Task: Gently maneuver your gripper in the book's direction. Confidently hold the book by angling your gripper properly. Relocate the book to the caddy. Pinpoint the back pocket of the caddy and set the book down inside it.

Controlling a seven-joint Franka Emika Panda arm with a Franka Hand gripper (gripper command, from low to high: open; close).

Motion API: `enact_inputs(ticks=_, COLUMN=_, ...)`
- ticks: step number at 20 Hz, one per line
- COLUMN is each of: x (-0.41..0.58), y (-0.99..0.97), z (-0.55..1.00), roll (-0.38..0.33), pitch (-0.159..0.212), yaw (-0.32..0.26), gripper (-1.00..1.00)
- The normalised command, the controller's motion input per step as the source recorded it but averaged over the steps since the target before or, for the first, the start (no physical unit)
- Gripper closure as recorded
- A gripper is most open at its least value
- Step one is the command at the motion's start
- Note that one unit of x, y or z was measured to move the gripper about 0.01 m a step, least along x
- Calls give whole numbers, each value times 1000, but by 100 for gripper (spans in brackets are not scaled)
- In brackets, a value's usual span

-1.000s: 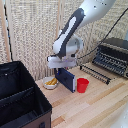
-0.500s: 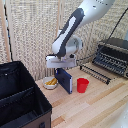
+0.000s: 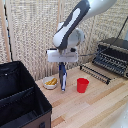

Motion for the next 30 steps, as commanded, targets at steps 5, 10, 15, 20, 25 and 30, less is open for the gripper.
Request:
enact_inputs(ticks=5, x=67, y=0, z=923, roll=-40, pitch=123, yaw=-10, gripper=100)
enact_inputs(ticks=10, x=264, y=37, z=985, roll=-5, pitch=103, yaw=-103, gripper=100)
enact_inputs(ticks=15, x=299, y=191, z=985, roll=-27, pitch=14, yaw=-210, gripper=100)
enact_inputs(ticks=20, x=133, y=175, z=891, roll=-9, pitch=0, yaw=-259, gripper=100)
enact_inputs(ticks=25, x=-34, y=39, z=774, roll=23, pitch=-40, yaw=-310, gripper=100)
enact_inputs(ticks=30, x=-12, y=223, z=491, roll=27, pitch=-19, yaw=-284, gripper=100)
